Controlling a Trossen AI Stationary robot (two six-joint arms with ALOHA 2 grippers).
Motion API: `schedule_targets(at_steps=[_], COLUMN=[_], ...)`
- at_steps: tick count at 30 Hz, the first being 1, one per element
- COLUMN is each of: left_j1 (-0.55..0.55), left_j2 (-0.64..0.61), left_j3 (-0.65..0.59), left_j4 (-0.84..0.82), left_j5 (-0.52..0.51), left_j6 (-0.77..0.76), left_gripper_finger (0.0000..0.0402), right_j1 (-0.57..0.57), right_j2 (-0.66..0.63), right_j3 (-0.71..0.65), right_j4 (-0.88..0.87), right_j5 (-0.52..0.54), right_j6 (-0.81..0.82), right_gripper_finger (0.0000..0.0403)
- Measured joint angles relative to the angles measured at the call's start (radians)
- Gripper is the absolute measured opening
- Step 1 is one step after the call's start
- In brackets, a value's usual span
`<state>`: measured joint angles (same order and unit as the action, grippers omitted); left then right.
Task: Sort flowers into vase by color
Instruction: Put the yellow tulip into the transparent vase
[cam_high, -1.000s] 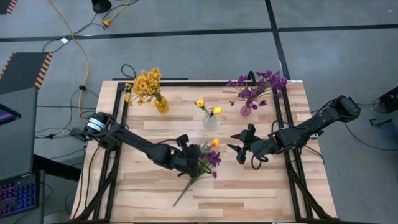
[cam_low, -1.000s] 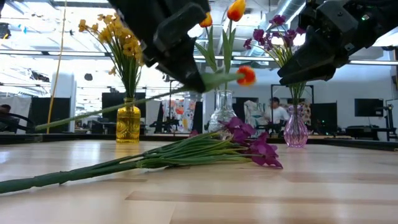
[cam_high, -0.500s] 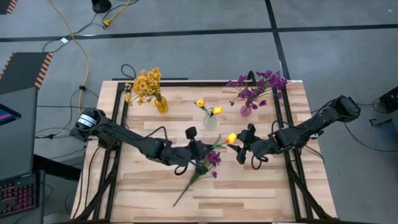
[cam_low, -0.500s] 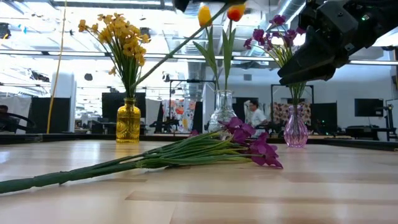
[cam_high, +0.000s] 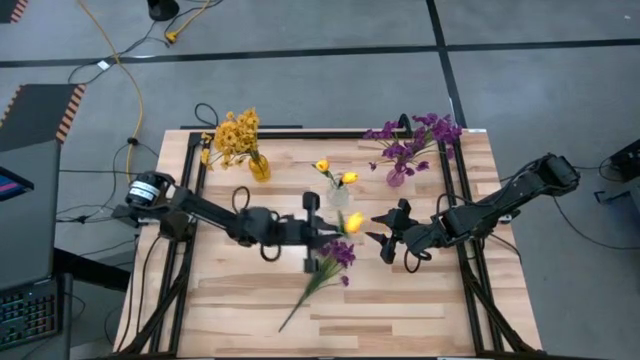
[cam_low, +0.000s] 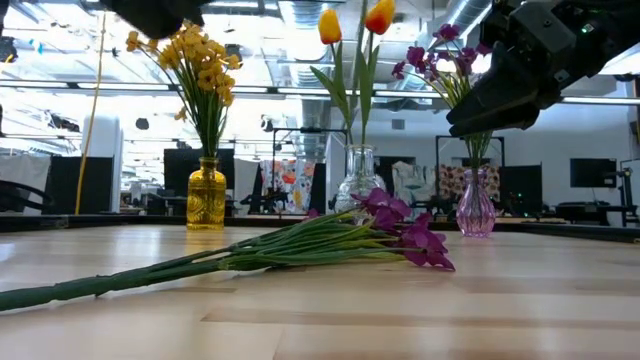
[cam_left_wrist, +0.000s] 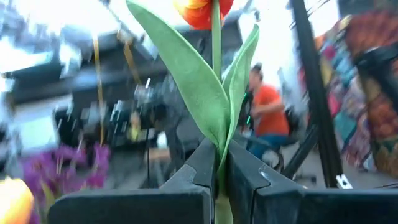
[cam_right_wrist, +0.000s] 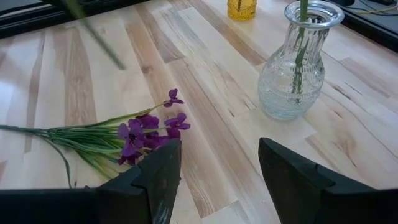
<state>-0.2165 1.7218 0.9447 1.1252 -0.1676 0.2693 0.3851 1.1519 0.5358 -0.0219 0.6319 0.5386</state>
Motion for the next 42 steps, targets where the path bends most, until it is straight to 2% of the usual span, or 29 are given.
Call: schedule_targets(at_steps=[3, 6, 12, 15, 19, 30, 42], left_j1=[0.039, 0.07, 0.129, 0.173, 0.238, 0.351, 0.362], left_j2=[0.001, 0.0, 0.0, 0.0, 0.0, 0.001, 0.001], left_j3=[-0.076, -0.12, -0.134, -0.134, -0.134, -0.134, -0.134], left_j4=[0.199, 0.327, 0.357, 0.387, 0.392, 0.329, 0.317], left_j5=[0.156, 0.227, 0.249, 0.334, 0.442, 0.504, 0.504], left_j6=[0.081, 0.15, 0.324, 0.38, 0.35, 0.225, 0.188], left_gripper_finger=[0.0006, 0.0006, 0.0006, 0.0006, 0.0006, 0.0006, 0.0006], right_j1=[0.0, -0.001, -0.002, -0.002, -0.002, -0.002, -0.002], right_j2=[0.0, 0.0, 0.0, 0.0, 0.0, 0.0, 0.0], right_j3=[0.0, 0.0, 0.0, 0.0, 0.0, 0.0, 0.0], right_j4=[0.0, 0.0, 0.001, 0.001, 0.001, 0.001, 0.001], right_j5=[0.0, 0.003, 0.005, 0.006, 0.007, 0.007, 0.026], right_j6=[0.0, 0.0, 0.002, 0.003, 0.003, 0.003, 0.001], right_gripper_finger=[0.0243, 0.0243, 0.0243, 0.0243, 0.0243, 0.0243, 0.0243])
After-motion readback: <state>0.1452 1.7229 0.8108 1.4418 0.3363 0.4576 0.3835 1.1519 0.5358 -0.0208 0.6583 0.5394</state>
